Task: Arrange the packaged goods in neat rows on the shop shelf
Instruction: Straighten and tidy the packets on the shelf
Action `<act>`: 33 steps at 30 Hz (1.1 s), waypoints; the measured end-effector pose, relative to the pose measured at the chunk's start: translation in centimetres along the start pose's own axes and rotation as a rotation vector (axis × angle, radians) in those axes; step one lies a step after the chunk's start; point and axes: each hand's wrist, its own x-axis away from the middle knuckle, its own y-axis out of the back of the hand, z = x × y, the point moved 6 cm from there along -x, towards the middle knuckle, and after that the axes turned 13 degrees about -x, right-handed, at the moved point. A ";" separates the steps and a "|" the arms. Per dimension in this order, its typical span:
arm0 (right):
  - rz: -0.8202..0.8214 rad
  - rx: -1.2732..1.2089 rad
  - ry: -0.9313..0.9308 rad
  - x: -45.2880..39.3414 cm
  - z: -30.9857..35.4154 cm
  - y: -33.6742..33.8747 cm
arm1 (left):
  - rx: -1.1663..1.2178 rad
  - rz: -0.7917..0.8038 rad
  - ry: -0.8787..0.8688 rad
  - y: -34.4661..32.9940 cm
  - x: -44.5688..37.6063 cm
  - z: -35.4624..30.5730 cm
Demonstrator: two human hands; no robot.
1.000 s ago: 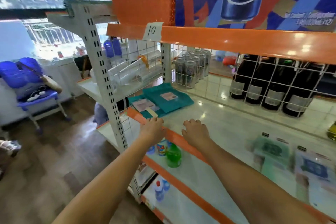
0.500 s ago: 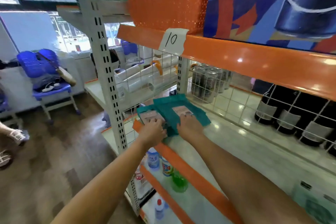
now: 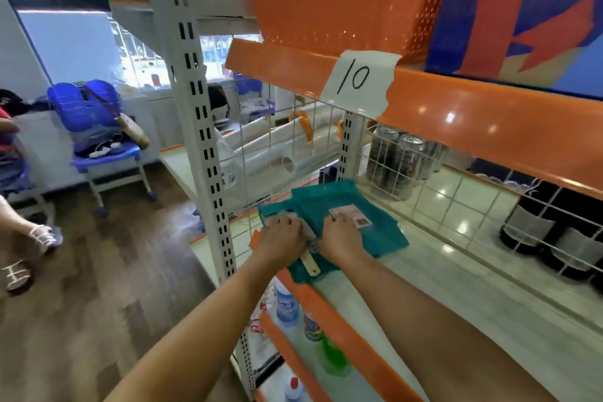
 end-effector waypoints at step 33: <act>-0.011 0.139 -0.222 -4.3 -1.6 1.8 | -0.085 -0.148 -0.227 -0.2 -0.9 -0.2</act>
